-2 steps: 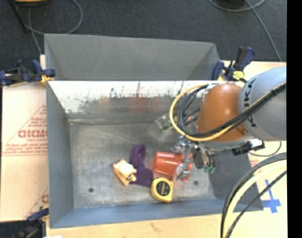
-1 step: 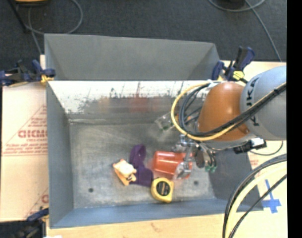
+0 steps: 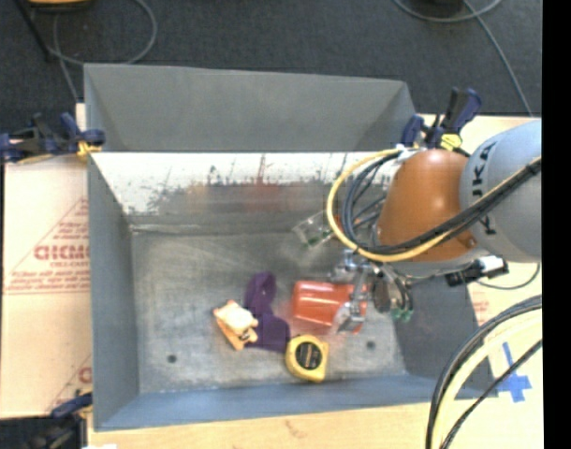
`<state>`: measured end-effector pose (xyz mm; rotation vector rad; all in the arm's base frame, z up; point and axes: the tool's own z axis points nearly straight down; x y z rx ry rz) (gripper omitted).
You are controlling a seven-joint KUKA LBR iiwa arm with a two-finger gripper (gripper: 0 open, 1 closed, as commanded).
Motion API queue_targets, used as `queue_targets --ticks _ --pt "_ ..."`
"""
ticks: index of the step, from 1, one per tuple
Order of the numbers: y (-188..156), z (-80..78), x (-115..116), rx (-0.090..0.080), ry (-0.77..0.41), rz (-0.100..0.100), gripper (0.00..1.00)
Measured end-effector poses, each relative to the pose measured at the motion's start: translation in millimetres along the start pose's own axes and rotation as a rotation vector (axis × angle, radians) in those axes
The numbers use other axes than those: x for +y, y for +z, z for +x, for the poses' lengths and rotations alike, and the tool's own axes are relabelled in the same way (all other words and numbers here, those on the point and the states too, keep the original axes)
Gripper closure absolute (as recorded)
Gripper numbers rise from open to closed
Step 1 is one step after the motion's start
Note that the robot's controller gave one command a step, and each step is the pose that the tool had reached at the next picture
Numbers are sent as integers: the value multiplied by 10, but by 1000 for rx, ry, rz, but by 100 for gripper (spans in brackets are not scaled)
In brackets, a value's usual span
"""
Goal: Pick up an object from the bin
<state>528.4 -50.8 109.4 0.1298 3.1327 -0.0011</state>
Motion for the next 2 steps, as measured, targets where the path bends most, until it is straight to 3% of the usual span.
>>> queue_targets --ticks 2 --pt "-253 -2 -2 2 1 0 100"
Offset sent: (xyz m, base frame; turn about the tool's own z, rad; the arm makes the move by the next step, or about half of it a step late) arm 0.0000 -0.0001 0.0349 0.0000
